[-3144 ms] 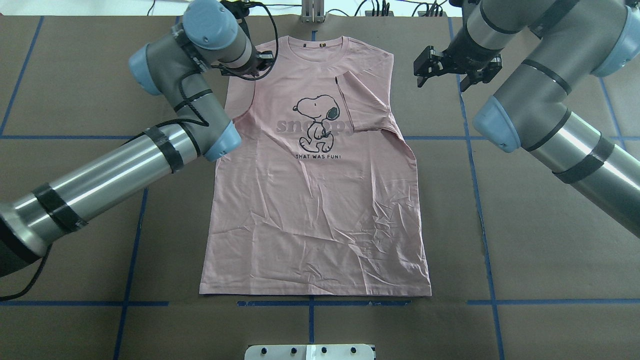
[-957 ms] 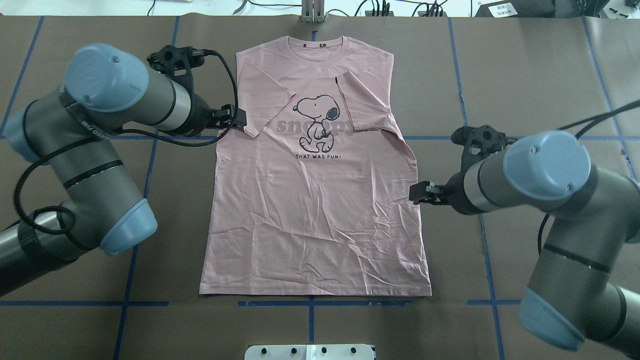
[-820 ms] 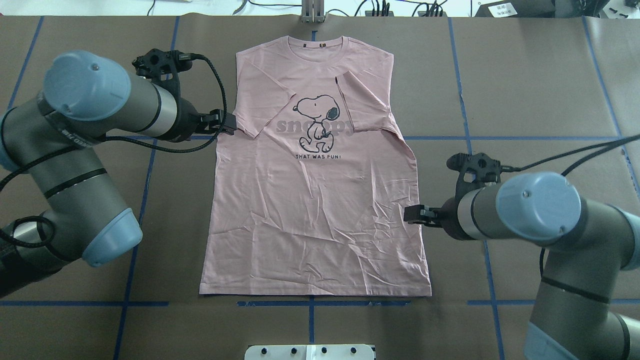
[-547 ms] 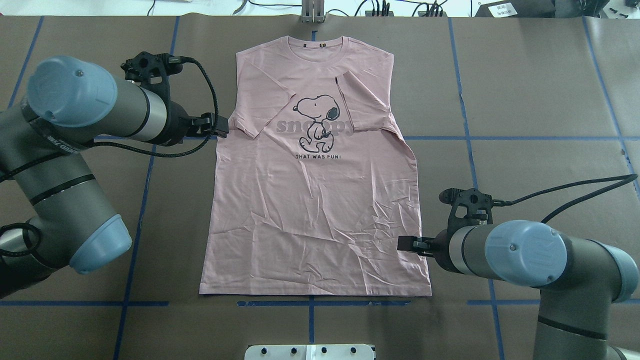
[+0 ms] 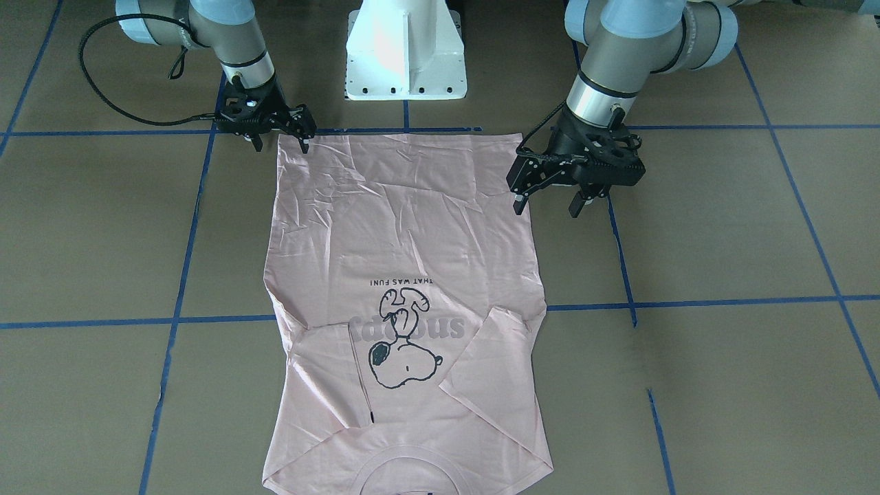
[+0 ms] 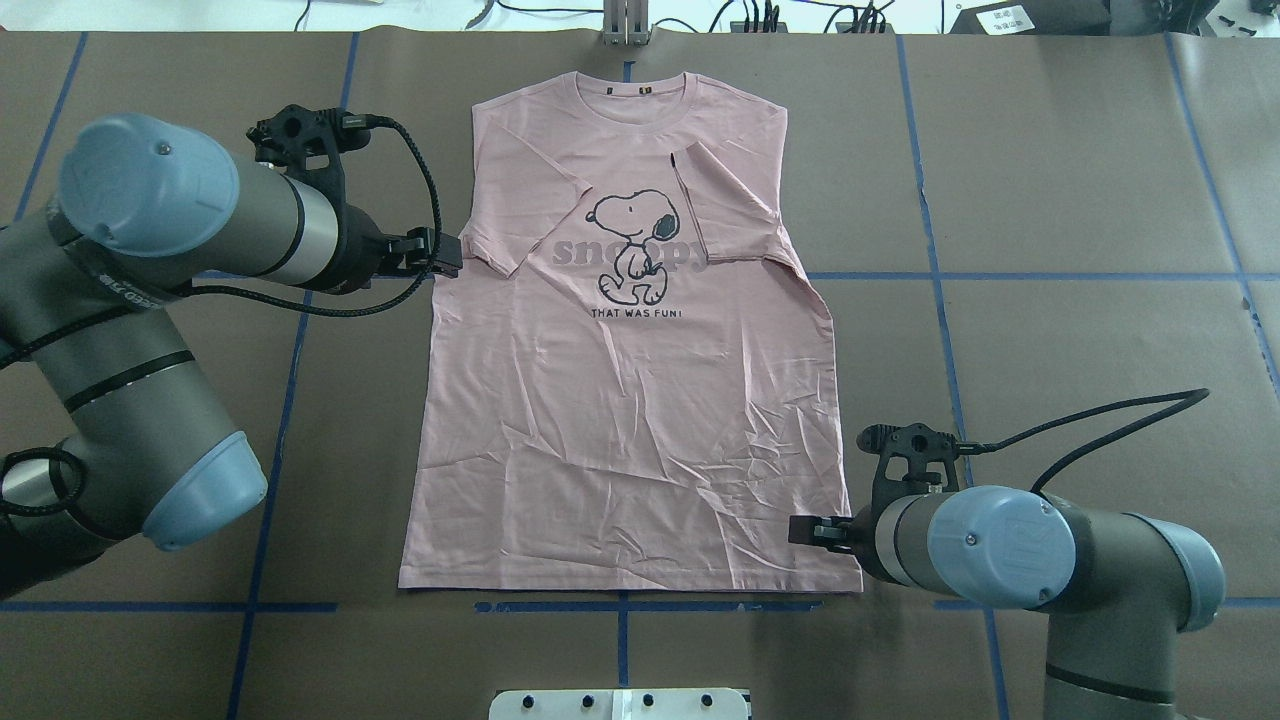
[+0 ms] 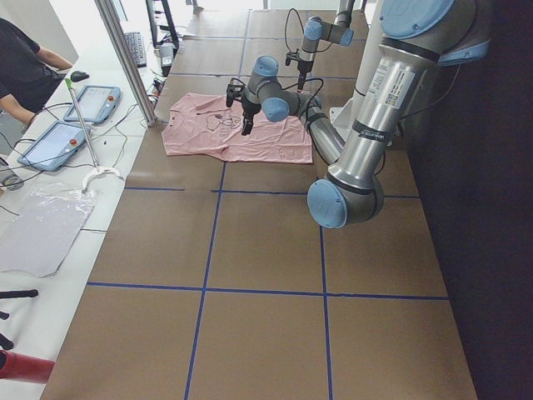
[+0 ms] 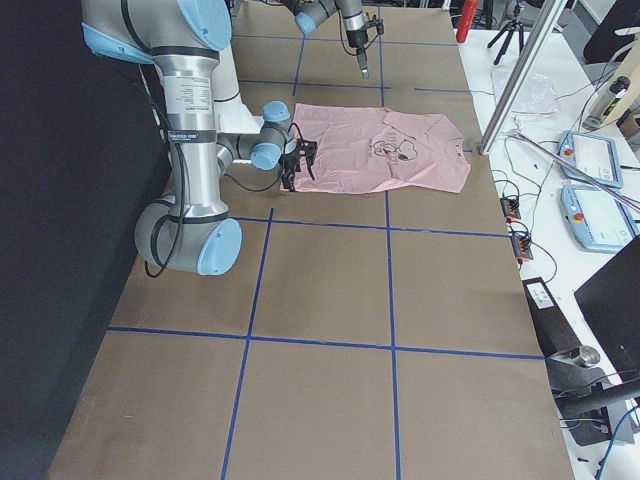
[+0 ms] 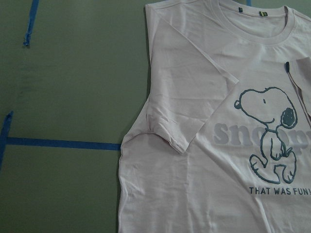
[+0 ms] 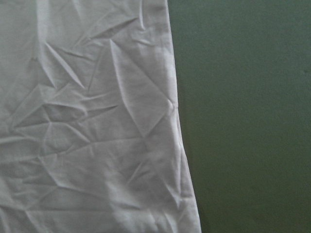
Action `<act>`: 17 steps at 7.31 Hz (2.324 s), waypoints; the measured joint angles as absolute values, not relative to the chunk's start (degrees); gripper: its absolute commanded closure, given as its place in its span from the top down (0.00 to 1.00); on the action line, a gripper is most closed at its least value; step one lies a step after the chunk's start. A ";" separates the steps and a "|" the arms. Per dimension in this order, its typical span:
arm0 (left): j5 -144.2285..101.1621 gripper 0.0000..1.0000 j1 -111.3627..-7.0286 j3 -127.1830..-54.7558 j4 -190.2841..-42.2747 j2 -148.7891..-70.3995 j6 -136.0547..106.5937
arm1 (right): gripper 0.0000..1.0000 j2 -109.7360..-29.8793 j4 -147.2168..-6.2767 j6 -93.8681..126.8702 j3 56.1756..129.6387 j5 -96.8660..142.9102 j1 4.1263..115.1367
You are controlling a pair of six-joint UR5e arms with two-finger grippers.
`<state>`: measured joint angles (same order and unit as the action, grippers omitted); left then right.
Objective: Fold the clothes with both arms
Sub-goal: 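Grasp both hem corners nearest the robot with left and right grippers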
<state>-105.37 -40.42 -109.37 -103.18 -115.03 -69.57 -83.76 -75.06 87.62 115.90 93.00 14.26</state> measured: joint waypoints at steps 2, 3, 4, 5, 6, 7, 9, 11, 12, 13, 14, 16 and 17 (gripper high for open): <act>-105.45 1.00 -40.30 -109.30 -103.24 -115.17 -69.61 | 0.98 -83.70 -75.15 87.63 115.61 93.59 13.39; -105.46 1.00 -40.28 -109.34 -103.26 -115.18 -69.61 | 0.94 -83.69 -75.20 87.63 115.60 93.79 12.90; -105.49 1.00 -40.26 -109.43 -103.27 -115.20 -69.61 | 0.93 -83.65 -75.22 87.61 115.60 94.00 12.67; -105.52 1.00 -40.26 -109.54 -103.27 -115.21 -69.61 | 0.87 -83.62 -75.25 87.57 115.42 94.15 12.58; -105.54 1.00 -40.26 -109.70 -103.27 -115.22 -69.63 | 0.73 -83.60 -75.29 87.55 115.25 94.29 12.58; -105.59 1.00 -40.25 -109.80 -103.27 -115.25 -69.65 | 0.37 -83.60 -75.29 87.54 115.18 94.45 12.56; -105.71 1.00 -40.25 -109.95 -103.22 -115.71 -69.73 | 0.00 -83.66 -75.23 87.59 115.33 94.59 12.65; -105.79 1.00 -40.25 -110.24 -103.24 -115.96 -69.80 | 0.00 -83.71 -75.14 87.66 115.61 94.61 12.72; -105.81 1.00 -40.25 -110.30 -103.26 -115.99 -69.84 | 0.00 -83.70 -75.09 87.65 115.69 94.64 12.74; -105.82 1.00 -40.25 -110.29 -103.25 -115.99 -69.86 | 0.00 -83.68 -75.09 87.65 115.96 94.65 12.81; -105.84 1.00 -40.22 -110.20 -103.12 -115.96 -69.92 | 0.00 -83.74 -75.14 87.69 116.78 94.68 12.89; -107.17 1.00 -39.91 -110.25 -102.23 -114.68 -70.75 | 0.00 -84.11 -75.22 87.69 119.23 94.73 13.37; -107.88 1.00 -38.43 -111.17 -101.95 -112.42 -73.32 | 0.00 -84.26 -75.23 87.64 120.02 94.79 13.84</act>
<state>-107.88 -38.43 -111.17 -101.95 -112.42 -73.32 -84.26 -75.23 87.64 120.02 94.79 13.84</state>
